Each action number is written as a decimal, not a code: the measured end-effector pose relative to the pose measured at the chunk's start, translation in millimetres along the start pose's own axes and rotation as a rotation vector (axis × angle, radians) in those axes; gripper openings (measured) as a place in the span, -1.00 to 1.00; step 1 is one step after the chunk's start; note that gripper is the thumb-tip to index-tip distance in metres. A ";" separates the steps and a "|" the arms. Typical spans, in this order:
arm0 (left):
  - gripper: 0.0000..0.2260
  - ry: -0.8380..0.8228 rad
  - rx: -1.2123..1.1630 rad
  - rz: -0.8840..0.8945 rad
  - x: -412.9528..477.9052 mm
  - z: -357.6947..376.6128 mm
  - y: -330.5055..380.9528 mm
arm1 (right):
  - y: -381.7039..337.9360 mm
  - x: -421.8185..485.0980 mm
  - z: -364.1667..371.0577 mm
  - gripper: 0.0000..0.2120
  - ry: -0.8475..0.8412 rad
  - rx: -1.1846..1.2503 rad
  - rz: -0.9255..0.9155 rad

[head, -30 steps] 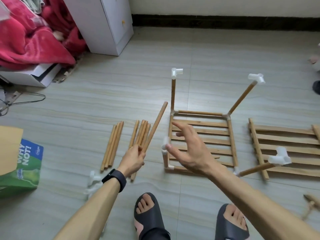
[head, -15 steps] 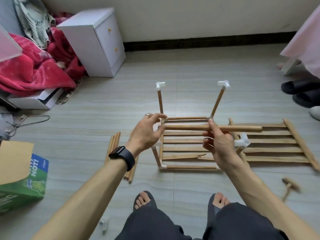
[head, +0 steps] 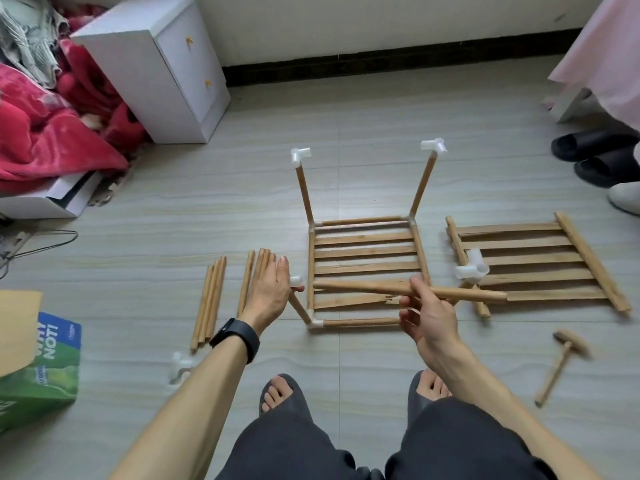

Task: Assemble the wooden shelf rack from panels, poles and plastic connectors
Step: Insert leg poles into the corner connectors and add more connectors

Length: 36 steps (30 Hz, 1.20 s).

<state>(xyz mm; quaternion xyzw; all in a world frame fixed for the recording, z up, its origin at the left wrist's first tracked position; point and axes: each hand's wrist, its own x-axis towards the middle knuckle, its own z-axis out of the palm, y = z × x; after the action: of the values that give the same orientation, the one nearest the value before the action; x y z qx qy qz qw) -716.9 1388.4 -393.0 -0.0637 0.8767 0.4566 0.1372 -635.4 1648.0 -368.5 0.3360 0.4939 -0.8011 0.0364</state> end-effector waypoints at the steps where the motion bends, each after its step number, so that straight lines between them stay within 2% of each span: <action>1: -0.62 0.008 0.022 0.025 -0.1 0.4 -1.8 | 1.7 0.3 3.8 -0.78 -0.006 0.003 0.006; 6: -0.40 0.010 0.058 -0.007 3.4 3.1 -6.7 | 4.5 3.6 13.6 -0.79 -0.046 0.019 0.026; 12: -0.53 -0.016 -0.044 -0.025 1.9 6.7 -5.6 | 6.7 10.0 15.2 -0.78 -0.030 0.092 0.050; 21: -0.54 0.007 -0.030 -0.011 1.2 9.1 2.2 | 16.9 6.5 6.5 -0.79 0.013 0.192 0.087; 24: -0.57 -0.010 -0.095 -0.022 1.0 11.5 2.4 | 16.4 7.4 6.8 -0.79 0.018 0.213 0.085; 32: -0.56 -0.019 -0.100 -0.047 7.9 5.0 -3.4 | 3.6 14.3 15.0 -0.75 -0.018 0.166 0.044; 36: -0.48 -0.019 -0.075 -0.009 6.8 6.6 -1.6 | 9.2 12.6 13.7 -0.77 -0.058 0.173 0.007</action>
<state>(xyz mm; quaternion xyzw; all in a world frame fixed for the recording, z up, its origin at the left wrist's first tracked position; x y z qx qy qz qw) -721.8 1393.0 -399.9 -0.0683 0.8575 0.4890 0.1449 -648.5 1635.6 -378.9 0.3164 0.4202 -0.8501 0.0243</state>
